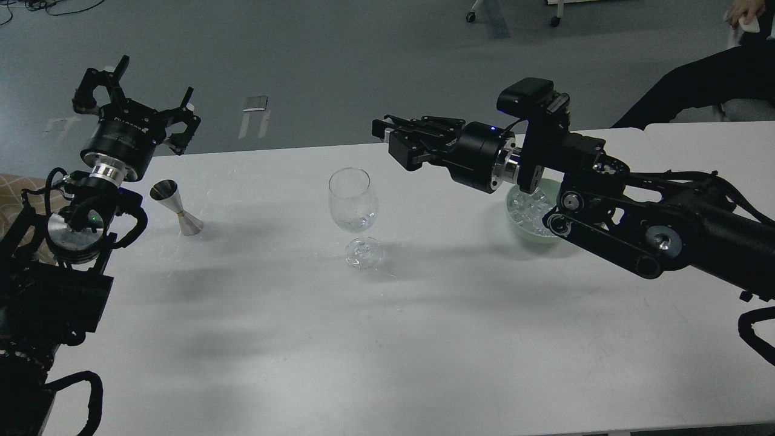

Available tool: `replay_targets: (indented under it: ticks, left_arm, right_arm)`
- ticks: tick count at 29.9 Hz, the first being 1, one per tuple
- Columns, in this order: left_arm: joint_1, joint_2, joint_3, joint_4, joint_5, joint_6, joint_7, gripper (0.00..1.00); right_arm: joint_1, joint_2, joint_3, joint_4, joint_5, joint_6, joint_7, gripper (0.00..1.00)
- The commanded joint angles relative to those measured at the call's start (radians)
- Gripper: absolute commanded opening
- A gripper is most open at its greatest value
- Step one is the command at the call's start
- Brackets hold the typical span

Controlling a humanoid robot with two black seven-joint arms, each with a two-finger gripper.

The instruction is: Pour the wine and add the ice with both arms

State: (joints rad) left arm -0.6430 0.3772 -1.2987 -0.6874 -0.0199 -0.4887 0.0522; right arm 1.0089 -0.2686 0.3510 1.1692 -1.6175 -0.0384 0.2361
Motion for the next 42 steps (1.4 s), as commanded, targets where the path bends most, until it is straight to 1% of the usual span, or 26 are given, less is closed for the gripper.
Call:
replay_targets:
  ticks: [1,5,10,15,20,21,22,23,27,32,33,34,35,38,42]
  left_arm:
    - [0.000,0.012,-0.001,0.000,0.000,0.000,0.000,0.96]
    - [0.002,0.020,-0.031,0.000,0.000,0.000,0.000,0.96]
    - [0.000,0.019,-0.036,0.000,0.000,0.000,0.000,0.96]
    - [-0.001,0.019,-0.037,0.000,0.000,0.000,0.000,0.96]
    - [-0.001,0.025,-0.039,0.000,0.000,0.000,0.000,0.96]
    - [-0.001,0.025,-0.039,0.000,0.000,0.000,0.000,0.96]
    - [-0.001,0.025,-0.039,0.000,0.000,0.000,0.000,0.96]
    - [-0.001,0.025,-0.039,0.000,0.000,0.000,0.000,0.96]
    - [0.000,0.020,-0.039,0.000,0.000,0.000,0.000,0.96]
    - [0.000,0.017,-0.037,0.000,0.000,0.000,0.000,0.96]
    - [0.000,0.017,-0.037,0.000,0.000,0.000,0.000,0.96]
    - [0.000,0.017,-0.037,0.000,0.000,0.000,0.000,0.96]
    - [0.000,0.017,-0.037,0.000,0.000,0.000,0.000,0.96]
    - [0.000,0.017,-0.037,0.000,0.002,0.000,0.000,0.96]
    - [0.000,0.017,-0.037,0.000,0.000,0.000,0.000,0.96]
  right_arm:
    - [-0.001,0.045,-0.015,-0.003,-0.012,0.002,-0.001,0.00]
    - [0.002,0.109,-0.038,-0.061,-0.022,0.000,-0.001,0.00]
    - [0.004,0.176,-0.037,-0.129,-0.022,0.000,-0.001,0.00]
    - [0.031,0.221,-0.041,-0.184,-0.022,0.000,-0.001,0.00]
    - [0.031,0.223,-0.041,-0.187,-0.022,0.000,-0.001,0.02]
    - [0.031,0.223,-0.043,-0.187,-0.022,0.000,-0.001,0.04]
    - [0.031,0.221,-0.043,-0.187,-0.022,0.000,0.000,0.09]
    - [0.031,0.221,-0.043,-0.187,-0.022,0.000,-0.001,0.12]
    - [0.031,0.218,-0.043,-0.183,-0.022,0.000,0.000,0.17]
    - [0.030,0.215,-0.043,-0.180,-0.022,0.000,0.002,0.18]
    - [0.030,0.213,-0.041,-0.180,-0.021,-0.001,0.003,0.21]
    - [0.030,0.213,-0.041,-0.180,-0.021,-0.001,0.003,0.21]
    - [0.030,0.210,-0.041,-0.180,-0.021,-0.005,0.005,0.23]
    - [0.028,0.195,-0.041,-0.178,-0.021,-0.005,0.006,0.25]
    - [0.028,0.193,-0.041,-0.178,-0.021,-0.003,0.006,0.26]
